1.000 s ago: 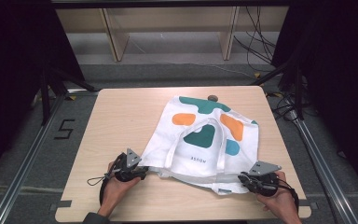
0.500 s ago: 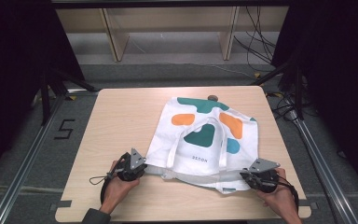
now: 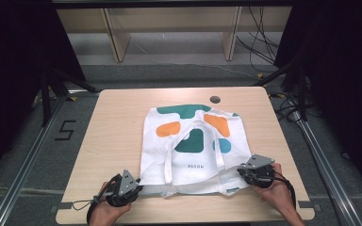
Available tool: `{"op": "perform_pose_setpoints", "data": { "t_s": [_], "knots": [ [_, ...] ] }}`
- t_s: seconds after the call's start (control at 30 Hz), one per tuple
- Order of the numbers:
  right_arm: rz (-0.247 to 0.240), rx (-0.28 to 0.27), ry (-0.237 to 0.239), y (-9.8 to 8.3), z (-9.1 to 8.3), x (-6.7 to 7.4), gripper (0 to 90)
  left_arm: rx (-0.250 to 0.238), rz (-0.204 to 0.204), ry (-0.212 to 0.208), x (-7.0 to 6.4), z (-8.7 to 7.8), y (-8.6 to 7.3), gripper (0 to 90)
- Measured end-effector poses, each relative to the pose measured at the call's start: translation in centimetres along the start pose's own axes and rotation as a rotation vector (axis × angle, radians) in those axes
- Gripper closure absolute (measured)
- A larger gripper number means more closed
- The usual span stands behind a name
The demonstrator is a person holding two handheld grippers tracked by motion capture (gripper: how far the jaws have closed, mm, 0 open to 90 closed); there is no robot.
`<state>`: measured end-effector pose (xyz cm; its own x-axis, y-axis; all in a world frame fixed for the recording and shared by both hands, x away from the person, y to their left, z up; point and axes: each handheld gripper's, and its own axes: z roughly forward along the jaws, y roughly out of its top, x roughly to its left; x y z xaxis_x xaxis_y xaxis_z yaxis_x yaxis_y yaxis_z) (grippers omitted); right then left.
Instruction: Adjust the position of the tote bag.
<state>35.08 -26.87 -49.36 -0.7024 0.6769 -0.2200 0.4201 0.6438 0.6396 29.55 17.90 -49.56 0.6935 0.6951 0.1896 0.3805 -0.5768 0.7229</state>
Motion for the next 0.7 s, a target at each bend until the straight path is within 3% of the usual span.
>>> {"op": "perform_pose_setpoints", "data": {
  "t_s": [0.13, 0.17, 0.2, 0.33, 0.37, 0.5, 0.6, 0.63, 0.67, 0.7],
  "knots": [
    [0.006, -0.003, 0.002, -0.1, 0.1, -0.1, 68.9, -0.025, 0.013, 0.024, 0.0, 0.1, 0.4, 61.3],
    [0.008, -0.006, 0.001, -0.1, 0.0, -0.1, 67.8, -0.038, -0.005, 0.027, -0.2, 0.4, 0.5, 58.9],
    [0.009, -0.009, 0.001, -0.2, 0.0, -0.2, 67.1, -0.024, 0.018, 0.011, -0.2, 0.5, 0.7, 57.6],
    [0.035, -0.004, 0.012, -0.4, 0.1, -0.2, 66.3, -0.027, 0.005, 0.025, -0.6, 1.8, 1.2, 51.9],
    [0.038, -0.006, 0.01, -0.4, 0.1, -0.2, 66.2, -0.015, 0.033, 0.028, -0.4, 1.9, 1.4, 50.7],
    [0.035, -0.009, 0.008, -0.5, 0.0, -0.2, 65.8, 0.007, 0.038, 0.044, -0.2, 2.7, 1.7, 50.2],
    [0.039, -0.007, 0.009, -0.5, 0.0, -0.2, 64.9, -0.007, 0.03, 0.036, 0.0, 3.1, 1.8, 52.2],
    [0.044, -0.006, 0.009, -0.5, 0.0, -0.2, 64.6, 0.003, -0.021, 0.039, -0.3, 3.1, 1.8, 53.9],
    [0.043, -0.008, 0.008, -0.5, 0.0, -0.2, 64.4, -0.001, 0.033, 0.04, 0.1, 3.2, 2.0, 55.7],
    [0.046, -0.008, 0.006, -0.5, 0.0, -0.2, 64.2, -0.008, 0.022, 0.05, -0.1, 3.3, 2.1, 57.9]
  ]
}}
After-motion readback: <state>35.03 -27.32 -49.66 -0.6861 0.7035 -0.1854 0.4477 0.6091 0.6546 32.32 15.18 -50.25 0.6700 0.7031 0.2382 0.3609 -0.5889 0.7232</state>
